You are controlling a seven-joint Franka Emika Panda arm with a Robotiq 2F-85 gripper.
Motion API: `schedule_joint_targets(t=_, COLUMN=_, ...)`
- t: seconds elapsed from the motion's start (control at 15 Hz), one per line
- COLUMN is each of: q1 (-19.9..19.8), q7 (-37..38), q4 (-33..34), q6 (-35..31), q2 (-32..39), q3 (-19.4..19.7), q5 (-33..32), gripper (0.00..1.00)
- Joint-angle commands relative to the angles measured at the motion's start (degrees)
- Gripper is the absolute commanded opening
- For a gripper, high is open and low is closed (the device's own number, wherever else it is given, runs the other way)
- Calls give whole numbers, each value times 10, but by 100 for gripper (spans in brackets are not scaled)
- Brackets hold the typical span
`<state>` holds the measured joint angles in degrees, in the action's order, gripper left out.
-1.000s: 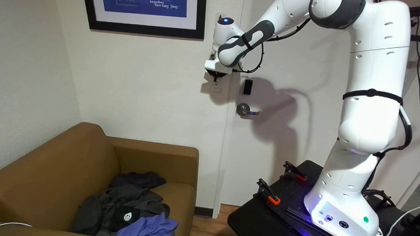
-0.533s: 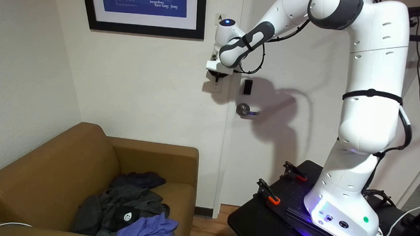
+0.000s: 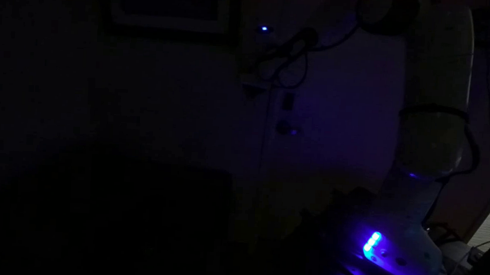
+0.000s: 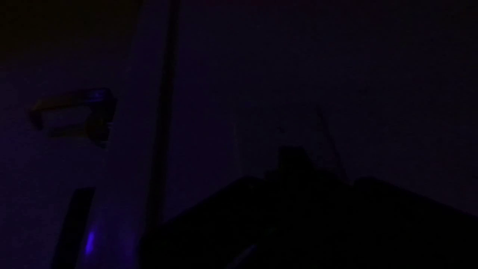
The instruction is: Turn off the light
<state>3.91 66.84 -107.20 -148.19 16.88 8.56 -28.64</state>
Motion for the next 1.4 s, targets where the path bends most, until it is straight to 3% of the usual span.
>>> schedule_joint_targets(t=0.0, q1=6, q7=11, q4=1, q6=-15, q2=11, q3=9, q5=11, gripper=0)
schedule_joint_targets(t=0.27, q1=6, q7=3, q4=-5, q6=-12, q2=7, q3=4, q5=29, gripper=0)
schedule_joint_targets(t=0.53, q1=6, q7=-55, q4=-40, q6=35, q2=-47, q3=-27, q5=104, gripper=0)
schedule_joint_targets(t=0.87, q1=8, q7=-161, q4=-73, q6=143, q2=-127, q3=-75, q5=202, gripper=0)
schedule_joint_targets(t=1.33, q1=6, q7=-216, q4=-68, q6=295, q2=-199, q3=-104, q5=234, gripper=0)
